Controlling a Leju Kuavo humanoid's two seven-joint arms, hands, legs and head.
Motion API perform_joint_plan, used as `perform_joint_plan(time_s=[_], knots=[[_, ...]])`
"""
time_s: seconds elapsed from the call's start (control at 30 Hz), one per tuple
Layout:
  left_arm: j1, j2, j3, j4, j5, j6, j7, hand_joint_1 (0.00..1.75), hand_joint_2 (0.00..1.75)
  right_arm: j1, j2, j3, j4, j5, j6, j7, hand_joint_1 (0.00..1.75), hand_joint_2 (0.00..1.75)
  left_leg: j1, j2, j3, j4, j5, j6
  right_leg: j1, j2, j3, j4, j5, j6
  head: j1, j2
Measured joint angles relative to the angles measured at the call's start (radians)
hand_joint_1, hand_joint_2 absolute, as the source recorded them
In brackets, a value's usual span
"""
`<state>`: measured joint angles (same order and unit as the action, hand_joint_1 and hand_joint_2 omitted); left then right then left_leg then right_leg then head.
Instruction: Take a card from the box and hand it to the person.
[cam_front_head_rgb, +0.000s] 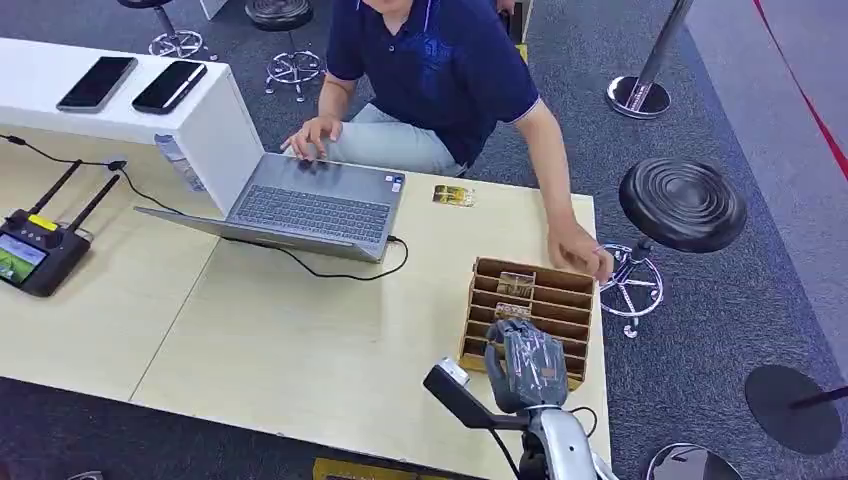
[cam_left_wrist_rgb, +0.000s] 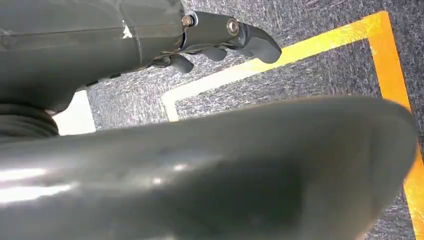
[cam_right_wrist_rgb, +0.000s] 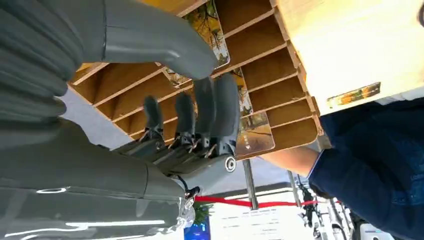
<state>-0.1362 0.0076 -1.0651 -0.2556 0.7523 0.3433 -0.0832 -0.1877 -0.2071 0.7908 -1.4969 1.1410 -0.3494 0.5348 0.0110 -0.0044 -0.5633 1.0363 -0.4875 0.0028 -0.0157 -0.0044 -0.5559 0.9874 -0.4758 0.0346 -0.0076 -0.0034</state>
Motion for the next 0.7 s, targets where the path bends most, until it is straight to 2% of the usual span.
perform_joint_plan(time_s=[0.23,0.4,0.7], knots=[[0.0,0.0,0.0,0.0,0.0,0.0,0.0,0.0,0.0,0.0,0.0,0.0,0.018,0.019,0.015,0.01,0.72,1.75,0.0,0.0,0.0,0.0,0.0,0.0,0.0,0.0,0.0,0.0,0.0,0.0,0.0,0.0],[0.0,0.0,0.0,0.0,-0.011,0.0,0.002,0.0,0.0,-0.003,0.0,0.0,0.028,0.027,0.014,0.011,0.65,1.75,0.0,0.0,0.0,0.0,0.0,0.0,0.0,0.0,0.0,0.0,0.0,0.0,0.0,0.0],[-0.001,0.0,0.0,0.0,-0.014,0.0,0.003,0.0,0.0,-0.015,0.003,0.0,0.042,0.031,0.014,0.011,0.7,1.75,0.0,0.0,0.0,0.0,0.0,0.0,0.0,0.0,0.0,0.0,0.0,0.0,0.0,0.0]])
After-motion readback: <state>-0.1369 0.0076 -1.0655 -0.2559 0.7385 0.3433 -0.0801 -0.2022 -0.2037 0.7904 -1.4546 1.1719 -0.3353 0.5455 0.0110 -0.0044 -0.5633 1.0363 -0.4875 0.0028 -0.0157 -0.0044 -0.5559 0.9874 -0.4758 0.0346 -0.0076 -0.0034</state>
